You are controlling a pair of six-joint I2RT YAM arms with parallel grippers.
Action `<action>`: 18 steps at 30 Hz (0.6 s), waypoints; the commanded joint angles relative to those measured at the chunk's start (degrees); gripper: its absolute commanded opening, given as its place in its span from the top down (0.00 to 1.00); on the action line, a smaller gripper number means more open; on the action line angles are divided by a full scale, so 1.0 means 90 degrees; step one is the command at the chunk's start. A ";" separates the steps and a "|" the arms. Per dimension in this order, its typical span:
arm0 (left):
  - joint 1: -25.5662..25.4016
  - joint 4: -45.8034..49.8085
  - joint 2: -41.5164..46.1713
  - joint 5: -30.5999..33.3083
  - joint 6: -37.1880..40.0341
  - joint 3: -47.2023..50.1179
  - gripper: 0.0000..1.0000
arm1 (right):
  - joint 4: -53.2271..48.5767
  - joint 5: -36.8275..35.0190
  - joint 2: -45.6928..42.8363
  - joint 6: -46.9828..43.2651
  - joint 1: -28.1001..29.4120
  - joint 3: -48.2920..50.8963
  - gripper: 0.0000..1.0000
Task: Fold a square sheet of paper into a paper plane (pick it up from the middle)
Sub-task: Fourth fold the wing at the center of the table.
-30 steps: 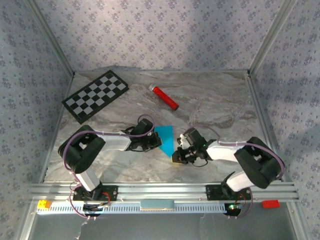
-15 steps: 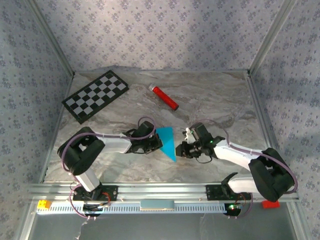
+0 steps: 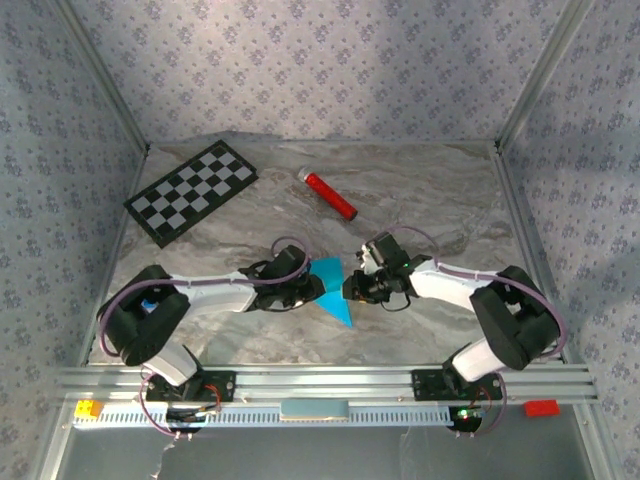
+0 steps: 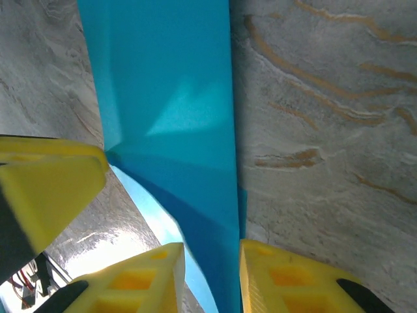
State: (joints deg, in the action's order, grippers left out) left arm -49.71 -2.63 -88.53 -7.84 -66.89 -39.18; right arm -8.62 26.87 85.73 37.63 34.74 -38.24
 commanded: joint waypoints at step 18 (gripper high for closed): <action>0.0754 0.0342 0.0745 -0.0335 0.0240 0.0301 0.65 | -0.0087 0.0296 0.0139 -0.0390 -0.0042 -0.0294 0.88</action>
State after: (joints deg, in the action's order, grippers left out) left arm -43.59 -0.56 -83.55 -9.02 -65.78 -36.45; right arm -8.16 29.17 88.86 35.64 34.72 -39.97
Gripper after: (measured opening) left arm 0.349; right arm 0.138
